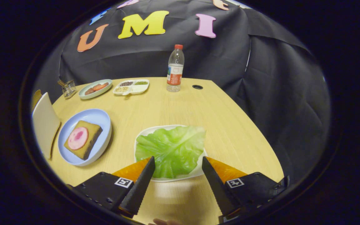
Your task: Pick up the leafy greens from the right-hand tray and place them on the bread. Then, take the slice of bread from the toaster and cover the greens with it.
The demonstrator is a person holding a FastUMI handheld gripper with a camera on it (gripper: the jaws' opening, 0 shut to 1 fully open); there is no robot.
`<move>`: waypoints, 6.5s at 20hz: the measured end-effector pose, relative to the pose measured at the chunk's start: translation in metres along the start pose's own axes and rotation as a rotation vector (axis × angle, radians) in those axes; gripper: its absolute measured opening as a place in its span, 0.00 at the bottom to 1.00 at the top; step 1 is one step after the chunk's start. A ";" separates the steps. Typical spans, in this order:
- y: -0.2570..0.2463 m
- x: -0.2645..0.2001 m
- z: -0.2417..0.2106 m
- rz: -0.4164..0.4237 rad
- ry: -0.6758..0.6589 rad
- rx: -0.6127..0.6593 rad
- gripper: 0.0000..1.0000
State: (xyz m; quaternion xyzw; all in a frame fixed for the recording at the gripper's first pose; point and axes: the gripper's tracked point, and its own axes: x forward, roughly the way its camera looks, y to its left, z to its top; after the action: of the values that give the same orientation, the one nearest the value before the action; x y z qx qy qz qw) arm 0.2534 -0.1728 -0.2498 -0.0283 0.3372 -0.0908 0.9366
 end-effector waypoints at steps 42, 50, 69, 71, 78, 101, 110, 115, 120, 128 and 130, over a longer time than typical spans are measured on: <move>0.183 -0.086 0.074 0.286 -0.144 0.060 0.00; 0.259 -0.049 0.036 0.330 -0.066 0.007 0.00; 0.241 -0.089 0.034 0.279 -0.144 -0.017 0.56; 0.243 -0.107 0.044 0.286 -0.173 0.006 0.70; 0.269 -0.179 0.092 0.313 -0.315 0.012 0.96; 0.450 -0.178 0.096 0.373 -0.259 -0.086 0.81; 0.448 -0.173 0.090 0.315 -0.231 -0.069 0.09; 0.443 -0.207 0.115 0.312 -0.318 -0.059 0.09; 0.430 -0.250 0.146 0.317 -0.390 -0.044 0.09; 0.378 -0.316 0.199 0.294 -0.511 0.018 0.09; 0.362 -0.317 0.200 0.282 -0.520 0.032 0.09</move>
State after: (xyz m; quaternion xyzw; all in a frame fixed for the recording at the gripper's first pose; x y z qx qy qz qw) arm 0.1953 0.2409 0.0619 0.0113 0.0851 0.0450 0.9953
